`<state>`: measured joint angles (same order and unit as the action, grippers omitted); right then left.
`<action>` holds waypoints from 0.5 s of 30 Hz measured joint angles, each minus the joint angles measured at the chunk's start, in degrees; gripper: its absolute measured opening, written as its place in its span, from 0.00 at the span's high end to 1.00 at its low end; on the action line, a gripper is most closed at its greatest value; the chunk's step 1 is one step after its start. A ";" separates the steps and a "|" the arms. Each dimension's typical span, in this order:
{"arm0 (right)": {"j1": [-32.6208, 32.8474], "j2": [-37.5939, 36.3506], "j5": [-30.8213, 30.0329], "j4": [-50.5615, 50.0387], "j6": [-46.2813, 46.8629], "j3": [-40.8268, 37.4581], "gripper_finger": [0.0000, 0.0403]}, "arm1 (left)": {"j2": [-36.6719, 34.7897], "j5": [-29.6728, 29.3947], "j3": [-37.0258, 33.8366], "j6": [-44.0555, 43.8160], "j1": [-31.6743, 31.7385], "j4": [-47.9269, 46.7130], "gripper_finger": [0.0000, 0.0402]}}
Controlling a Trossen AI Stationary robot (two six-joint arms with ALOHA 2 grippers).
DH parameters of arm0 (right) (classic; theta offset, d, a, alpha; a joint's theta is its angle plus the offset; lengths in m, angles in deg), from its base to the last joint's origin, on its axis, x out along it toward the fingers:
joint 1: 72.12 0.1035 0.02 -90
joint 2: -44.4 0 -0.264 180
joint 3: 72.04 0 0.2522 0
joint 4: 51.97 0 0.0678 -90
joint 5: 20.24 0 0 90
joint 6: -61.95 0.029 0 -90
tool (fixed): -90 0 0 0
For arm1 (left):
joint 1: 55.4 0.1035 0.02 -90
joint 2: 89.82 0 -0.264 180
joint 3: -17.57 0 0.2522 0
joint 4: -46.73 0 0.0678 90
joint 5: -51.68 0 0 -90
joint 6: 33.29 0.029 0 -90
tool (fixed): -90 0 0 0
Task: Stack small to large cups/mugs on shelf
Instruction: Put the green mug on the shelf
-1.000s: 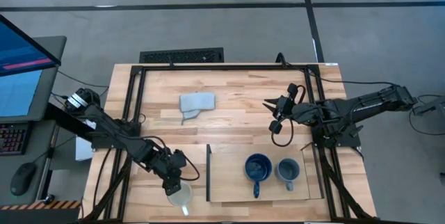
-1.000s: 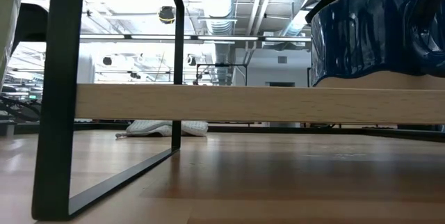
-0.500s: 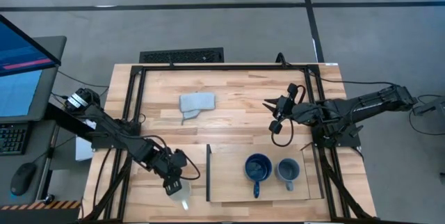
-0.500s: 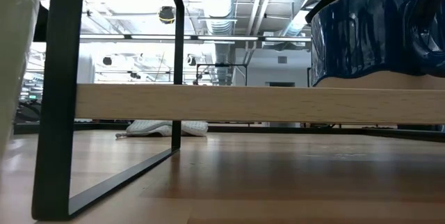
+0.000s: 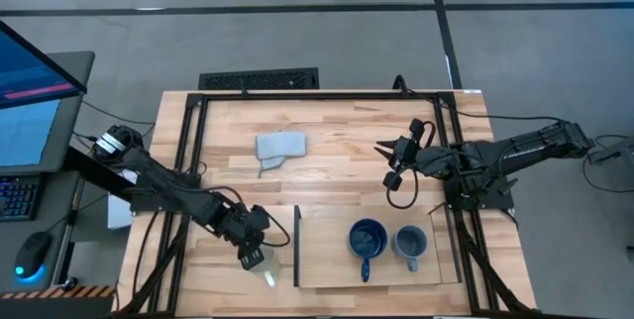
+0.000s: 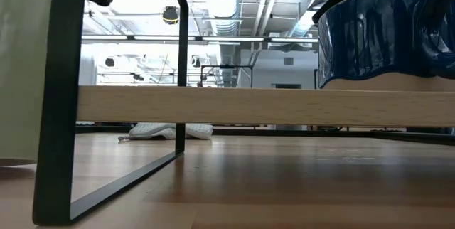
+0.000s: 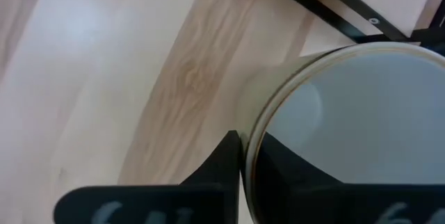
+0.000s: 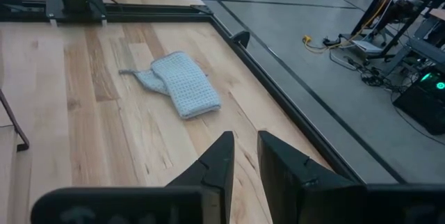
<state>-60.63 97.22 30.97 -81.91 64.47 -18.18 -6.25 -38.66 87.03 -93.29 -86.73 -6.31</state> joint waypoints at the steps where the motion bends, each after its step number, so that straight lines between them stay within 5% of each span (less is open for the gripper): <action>1: 0.00 0.00 0.00 -0.01 0.00 0.00 0.79 | 0.00 0.18 0.00 0.65 0.45 -0.03 0.97; 7: 0.00 0.00 0.00 0.00 0.00 0.00 0.79 | -0.35 3.02 0.14 6.79 5.12 -1.04 0.97; 15: 0.00 0.00 0.00 -0.03 -0.02 0.00 0.79 | -0.37 0.04 8.54 17.17 12.77 -19.24 0.97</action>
<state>-60.63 97.22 30.97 -81.94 64.45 -18.18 -6.62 -38.62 95.57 -76.12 -73.96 -25.56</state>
